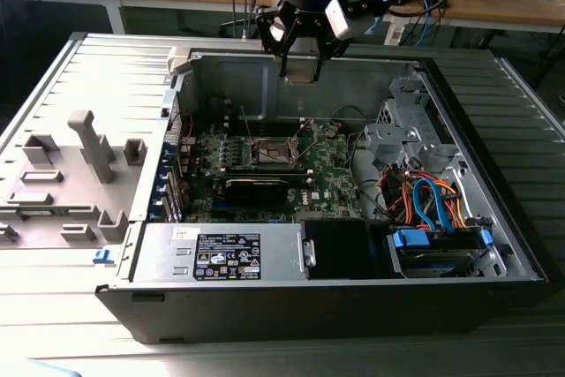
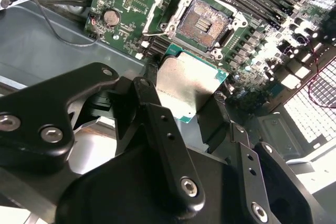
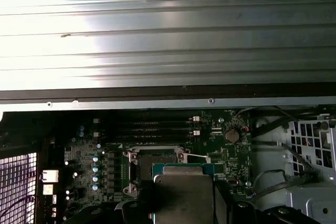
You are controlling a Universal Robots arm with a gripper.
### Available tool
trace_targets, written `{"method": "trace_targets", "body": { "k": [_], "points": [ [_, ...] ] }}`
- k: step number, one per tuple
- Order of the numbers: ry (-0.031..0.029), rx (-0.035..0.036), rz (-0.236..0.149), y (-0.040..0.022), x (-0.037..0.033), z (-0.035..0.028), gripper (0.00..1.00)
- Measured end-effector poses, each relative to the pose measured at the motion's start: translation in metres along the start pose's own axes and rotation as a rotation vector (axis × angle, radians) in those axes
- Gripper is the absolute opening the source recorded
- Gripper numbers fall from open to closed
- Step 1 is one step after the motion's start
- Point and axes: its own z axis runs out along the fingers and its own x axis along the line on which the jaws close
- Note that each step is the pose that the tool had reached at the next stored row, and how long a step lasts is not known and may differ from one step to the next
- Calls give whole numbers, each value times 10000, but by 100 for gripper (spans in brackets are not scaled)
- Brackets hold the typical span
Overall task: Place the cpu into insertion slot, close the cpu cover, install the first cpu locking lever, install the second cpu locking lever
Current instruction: 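Place the cpu into insertion slot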
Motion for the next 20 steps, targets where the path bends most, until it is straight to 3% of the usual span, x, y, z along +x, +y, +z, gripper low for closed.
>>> {"method": "trace_targets", "body": {
  "k": [20],
  "points": [
    [0, 0, -1, -40, 24, 8, 55]
  ]
}}
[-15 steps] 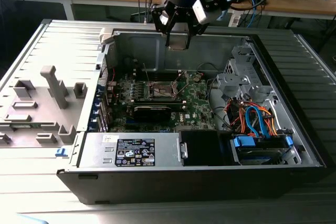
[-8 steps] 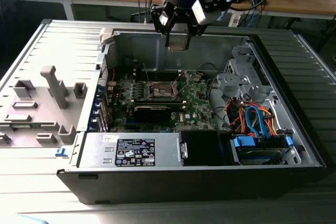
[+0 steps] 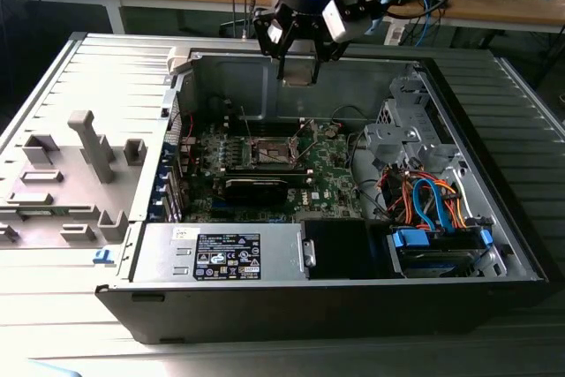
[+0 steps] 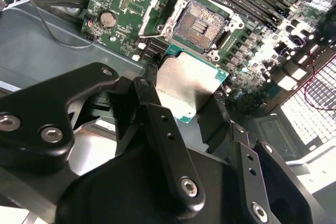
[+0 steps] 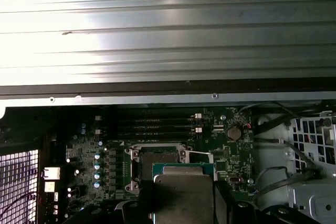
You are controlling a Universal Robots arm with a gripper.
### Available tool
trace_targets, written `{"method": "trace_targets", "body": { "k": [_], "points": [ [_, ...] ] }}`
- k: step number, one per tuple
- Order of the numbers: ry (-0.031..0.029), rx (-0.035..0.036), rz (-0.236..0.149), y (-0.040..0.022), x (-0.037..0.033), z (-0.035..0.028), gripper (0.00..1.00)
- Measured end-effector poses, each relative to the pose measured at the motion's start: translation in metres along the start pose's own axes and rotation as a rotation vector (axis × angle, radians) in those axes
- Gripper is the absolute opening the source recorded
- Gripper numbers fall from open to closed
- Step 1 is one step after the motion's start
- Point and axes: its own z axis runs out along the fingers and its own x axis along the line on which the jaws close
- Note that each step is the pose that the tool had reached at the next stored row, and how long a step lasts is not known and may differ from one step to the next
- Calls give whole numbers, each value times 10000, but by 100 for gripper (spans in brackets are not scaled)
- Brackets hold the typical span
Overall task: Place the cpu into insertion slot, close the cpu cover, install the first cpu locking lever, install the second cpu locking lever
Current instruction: 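Place the cpu into insertion slot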
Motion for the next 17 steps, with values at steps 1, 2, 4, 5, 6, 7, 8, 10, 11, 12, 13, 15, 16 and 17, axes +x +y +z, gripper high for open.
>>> {"method": "trace_targets", "body": {
  "k": [1, 2, 4, 5, 6, 7, 8, 10, 11, 12, 13, 15, 16, 17],
  "points": [
    [1, 0, 0, -1, 0, 0, 55],
    [0, 0, 0, -5, 1, 0, 55],
    [0, 1, 0, -10, 3, 0, 55],
    [0, 0, 0, -15, 6, 1, 55],
    [0, 0, 0, -18, 10, 2, 55],
    [1, 1, 0, -24, 18, 2, 55],
    [0, 0, 0, -28, 25, 3, 55],
    [0, 0, 1, -39, 43, 5, 55],
    [1, 1, -1, -40, 45, 6, 55],
    [1, 1, -2, -42, 46, 6, 55],
    [0, 0, -1, -44, 49, 7, 55],
    [0, 1, 0, -47, 52, 8, 55],
    [1, 1, -1, -49, 52, 9, 55],
    [0, -1, 0, -51, 55, 10, 55]
  ]
}}
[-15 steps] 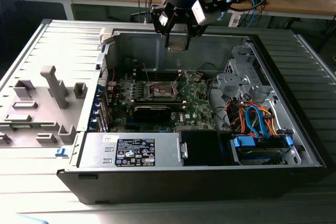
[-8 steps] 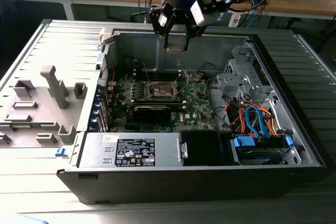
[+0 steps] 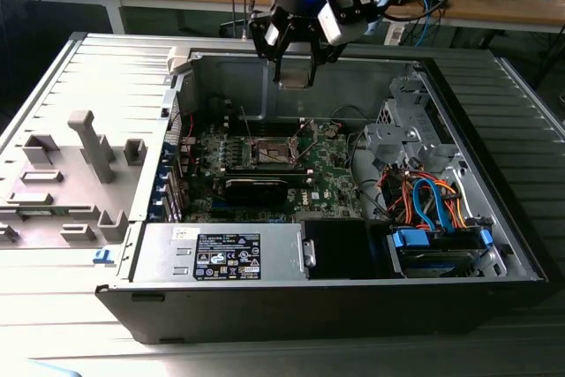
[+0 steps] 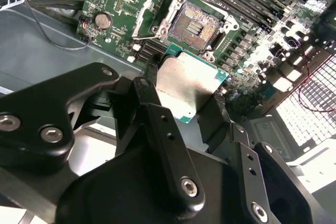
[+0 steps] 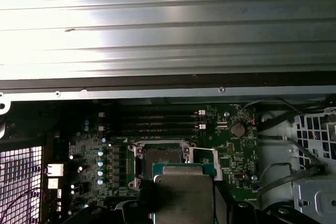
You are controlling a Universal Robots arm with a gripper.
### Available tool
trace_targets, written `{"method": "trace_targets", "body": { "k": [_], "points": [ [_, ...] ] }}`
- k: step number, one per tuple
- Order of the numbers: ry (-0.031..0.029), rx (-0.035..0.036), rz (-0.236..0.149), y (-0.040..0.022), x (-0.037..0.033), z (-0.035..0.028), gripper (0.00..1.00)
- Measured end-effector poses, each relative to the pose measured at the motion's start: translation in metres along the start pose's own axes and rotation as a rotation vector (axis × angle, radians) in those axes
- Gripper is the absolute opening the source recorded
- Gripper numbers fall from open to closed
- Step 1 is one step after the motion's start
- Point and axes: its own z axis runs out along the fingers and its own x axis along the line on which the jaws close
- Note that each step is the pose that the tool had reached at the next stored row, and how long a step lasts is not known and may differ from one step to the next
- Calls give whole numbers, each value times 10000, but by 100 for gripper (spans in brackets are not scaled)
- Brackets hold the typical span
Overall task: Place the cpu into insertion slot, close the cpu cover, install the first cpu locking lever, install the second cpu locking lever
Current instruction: 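Place the cpu into insertion slot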
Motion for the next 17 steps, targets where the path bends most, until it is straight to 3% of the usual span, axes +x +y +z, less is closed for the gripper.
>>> {"method": "trace_targets", "body": {
  "k": [17],
  "points": [
    [1, 0, -1, -25, 53, 33, 55]
  ]
}}
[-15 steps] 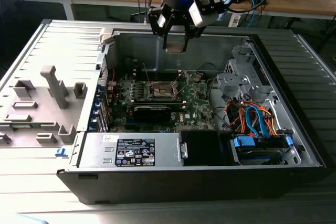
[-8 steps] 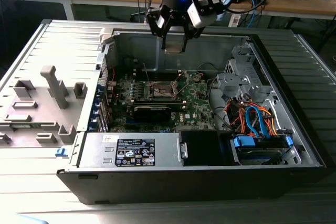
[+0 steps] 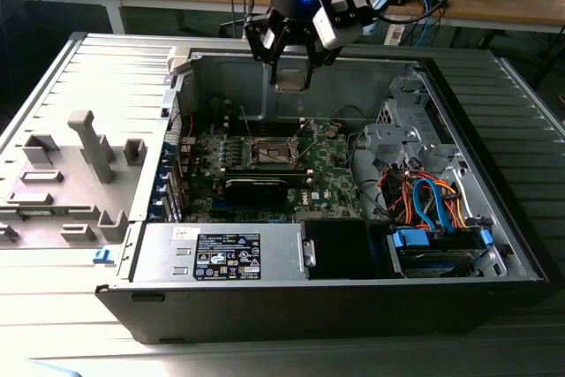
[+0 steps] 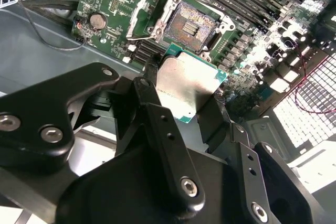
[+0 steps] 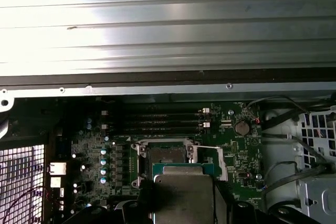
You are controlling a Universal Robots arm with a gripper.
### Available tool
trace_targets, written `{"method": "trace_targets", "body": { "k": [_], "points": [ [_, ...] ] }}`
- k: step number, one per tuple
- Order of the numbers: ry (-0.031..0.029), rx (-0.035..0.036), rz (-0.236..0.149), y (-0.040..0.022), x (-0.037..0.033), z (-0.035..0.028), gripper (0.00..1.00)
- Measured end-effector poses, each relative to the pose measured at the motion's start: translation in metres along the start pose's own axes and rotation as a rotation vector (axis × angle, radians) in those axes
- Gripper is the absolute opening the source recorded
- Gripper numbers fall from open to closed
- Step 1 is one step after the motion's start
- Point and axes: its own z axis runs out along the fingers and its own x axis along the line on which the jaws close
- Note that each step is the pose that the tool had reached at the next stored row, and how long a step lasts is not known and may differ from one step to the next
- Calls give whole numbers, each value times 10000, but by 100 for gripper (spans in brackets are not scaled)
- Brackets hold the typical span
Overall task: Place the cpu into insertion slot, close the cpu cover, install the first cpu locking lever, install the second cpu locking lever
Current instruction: 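Place the cpu into insertion slot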
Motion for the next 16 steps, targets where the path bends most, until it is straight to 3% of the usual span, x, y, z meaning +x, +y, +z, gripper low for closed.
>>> {"method": "trace_targets", "body": {
  "k": [12, 14, 16],
  "points": [
    [0, 6, 1, -7, 43, 58, 55],
    [0, 21, -5, -8, 53, 68, 55],
    [-2, 91, -11, -9, 58, 74, 55]
  ]
}}
